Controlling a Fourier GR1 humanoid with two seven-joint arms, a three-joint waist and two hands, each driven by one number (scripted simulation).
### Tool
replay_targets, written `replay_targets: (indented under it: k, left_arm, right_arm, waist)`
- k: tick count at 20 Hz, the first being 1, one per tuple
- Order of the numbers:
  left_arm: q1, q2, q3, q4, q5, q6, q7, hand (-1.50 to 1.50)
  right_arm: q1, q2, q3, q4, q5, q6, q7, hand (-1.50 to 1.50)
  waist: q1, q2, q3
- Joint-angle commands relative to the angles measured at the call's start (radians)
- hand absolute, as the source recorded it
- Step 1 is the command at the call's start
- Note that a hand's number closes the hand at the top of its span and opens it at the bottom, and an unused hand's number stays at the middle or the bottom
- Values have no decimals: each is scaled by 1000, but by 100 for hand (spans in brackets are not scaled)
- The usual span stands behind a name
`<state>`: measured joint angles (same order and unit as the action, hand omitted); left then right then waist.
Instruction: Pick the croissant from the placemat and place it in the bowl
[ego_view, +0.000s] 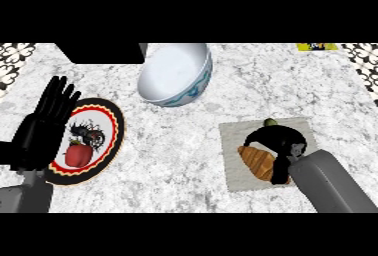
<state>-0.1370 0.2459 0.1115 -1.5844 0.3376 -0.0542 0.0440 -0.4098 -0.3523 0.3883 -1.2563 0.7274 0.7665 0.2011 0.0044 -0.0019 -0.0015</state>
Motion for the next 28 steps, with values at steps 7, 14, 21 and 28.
replay_targets:
  k: [7, 14, 21, 28]
  left_arm:
    - [-27, -1, 37, -5, 4, -1, 51, 0]
    - [-8, -27, -3, -5, -16, -13, 16, 0]
    - [15, -49, -5, -9, -31, -7, -15, 0]
    - [-25, -23, 20, -5, -31, 9, 44, 0]
  right_arm:
    - [-11, 0, 69, 75, 174, -108, -210, 150]
    - [-209, 82, 370, -112, 232, 145, -294, 150]
    - [-419, 179, 369, -161, 197, 266, -365, 150]
    - [-517, 313, 151, -203, 172, 231, -200, 150]
  waist:
    - [-2, 2, 2]
    - [35, -2, -2]
    - [7, 1, 1]
    - [1, 1, 1]
